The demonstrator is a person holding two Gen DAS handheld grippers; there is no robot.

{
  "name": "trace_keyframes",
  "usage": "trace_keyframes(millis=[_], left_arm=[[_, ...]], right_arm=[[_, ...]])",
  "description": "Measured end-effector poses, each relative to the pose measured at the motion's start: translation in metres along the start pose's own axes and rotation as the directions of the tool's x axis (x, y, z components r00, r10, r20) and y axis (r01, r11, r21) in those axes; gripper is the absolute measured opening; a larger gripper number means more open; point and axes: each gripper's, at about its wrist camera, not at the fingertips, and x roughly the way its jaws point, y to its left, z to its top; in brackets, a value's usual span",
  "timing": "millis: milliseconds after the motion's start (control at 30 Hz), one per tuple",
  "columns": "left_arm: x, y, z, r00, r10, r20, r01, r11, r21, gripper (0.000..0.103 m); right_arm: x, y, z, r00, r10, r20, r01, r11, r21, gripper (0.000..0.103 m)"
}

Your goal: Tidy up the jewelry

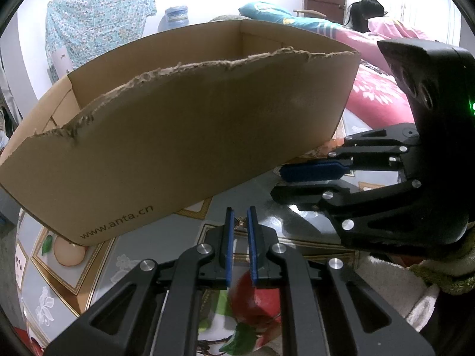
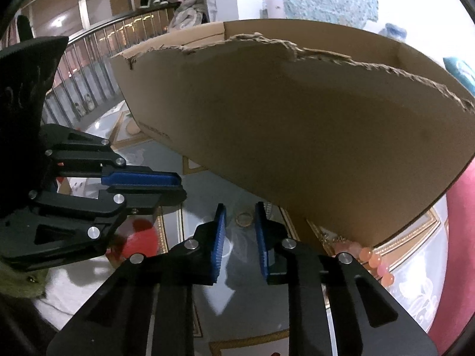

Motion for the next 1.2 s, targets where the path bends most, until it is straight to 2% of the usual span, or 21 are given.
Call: trace_keyframes(millis=[133, 467, 700, 967, 1200], left_arm=[[0.0, 0.0, 0.0, 1.0, 0.0, 0.0, 0.0, 1.0, 0.0, 0.008], [0.001, 0.001, 0.0, 1.0, 0.001, 0.005, -0.001, 1.0, -0.001, 0.008], [-0.009, -0.001, 0.001, 1.0, 0.007, 0.026, -0.008, 1.0, 0.006, 0.008], [-0.044, -0.009, 0.007, 0.993, 0.023, 0.117, -0.024, 1.0, 0.01, 0.008], [-0.083, -0.011, 0.022, 0.979, -0.003, 0.206, 0.004, 1.0, -0.003, 0.008]], right_arm=[[0.0, 0.002, -0.001, 0.999, -0.032, 0.004, 0.032, 0.999, -0.026, 0.01], [-0.003, 0.001, -0.002, 1.0, -0.013, 0.013, 0.013, 1.0, -0.002, 0.01], [-0.021, 0.007, 0.0, 0.998, 0.006, 0.057, -0.006, 1.0, 0.0, 0.01], [-0.055, 0.016, 0.012, 0.986, 0.067, 0.15, -0.068, 0.998, 0.005, 0.01], [-0.089, 0.011, 0.031, 0.954, 0.121, 0.273, -0.138, 0.989, 0.046, 0.01]])
